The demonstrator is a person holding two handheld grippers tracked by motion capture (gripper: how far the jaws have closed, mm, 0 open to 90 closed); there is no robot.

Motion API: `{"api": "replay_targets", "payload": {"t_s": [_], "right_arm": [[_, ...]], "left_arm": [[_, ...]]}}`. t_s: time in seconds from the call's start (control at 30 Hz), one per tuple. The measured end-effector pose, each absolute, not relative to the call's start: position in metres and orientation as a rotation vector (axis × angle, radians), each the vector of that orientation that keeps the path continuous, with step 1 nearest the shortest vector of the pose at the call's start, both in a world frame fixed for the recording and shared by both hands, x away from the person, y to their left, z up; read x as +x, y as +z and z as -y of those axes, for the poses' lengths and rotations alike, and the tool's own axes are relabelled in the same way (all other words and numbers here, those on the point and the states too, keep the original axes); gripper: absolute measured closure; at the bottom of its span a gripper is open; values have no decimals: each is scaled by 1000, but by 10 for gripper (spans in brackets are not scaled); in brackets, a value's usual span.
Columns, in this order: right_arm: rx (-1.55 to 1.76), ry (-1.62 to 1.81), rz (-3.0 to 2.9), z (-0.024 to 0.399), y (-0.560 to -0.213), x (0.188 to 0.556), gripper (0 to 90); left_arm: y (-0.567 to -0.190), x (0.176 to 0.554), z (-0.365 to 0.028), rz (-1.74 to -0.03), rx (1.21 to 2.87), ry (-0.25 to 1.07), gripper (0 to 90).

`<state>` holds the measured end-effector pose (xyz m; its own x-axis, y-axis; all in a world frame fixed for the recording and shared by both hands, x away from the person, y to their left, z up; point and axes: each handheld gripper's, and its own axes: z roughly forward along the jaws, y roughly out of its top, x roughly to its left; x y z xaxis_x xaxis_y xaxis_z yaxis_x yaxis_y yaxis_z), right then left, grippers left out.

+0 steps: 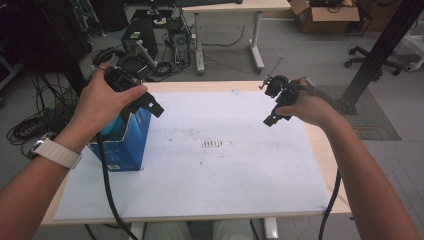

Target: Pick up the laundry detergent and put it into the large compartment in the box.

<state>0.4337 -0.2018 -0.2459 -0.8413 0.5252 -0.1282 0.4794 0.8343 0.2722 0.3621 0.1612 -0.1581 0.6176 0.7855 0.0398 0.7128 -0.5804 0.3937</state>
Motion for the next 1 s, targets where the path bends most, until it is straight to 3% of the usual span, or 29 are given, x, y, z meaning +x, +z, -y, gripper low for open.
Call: {"api": "replay_targets", "payload": {"t_s": [1.0], "right_arm": [[775,344,-2811,198,-243,431,103]], "left_arm": [[-157,354,-152,-1134,2519,278,39]]}}
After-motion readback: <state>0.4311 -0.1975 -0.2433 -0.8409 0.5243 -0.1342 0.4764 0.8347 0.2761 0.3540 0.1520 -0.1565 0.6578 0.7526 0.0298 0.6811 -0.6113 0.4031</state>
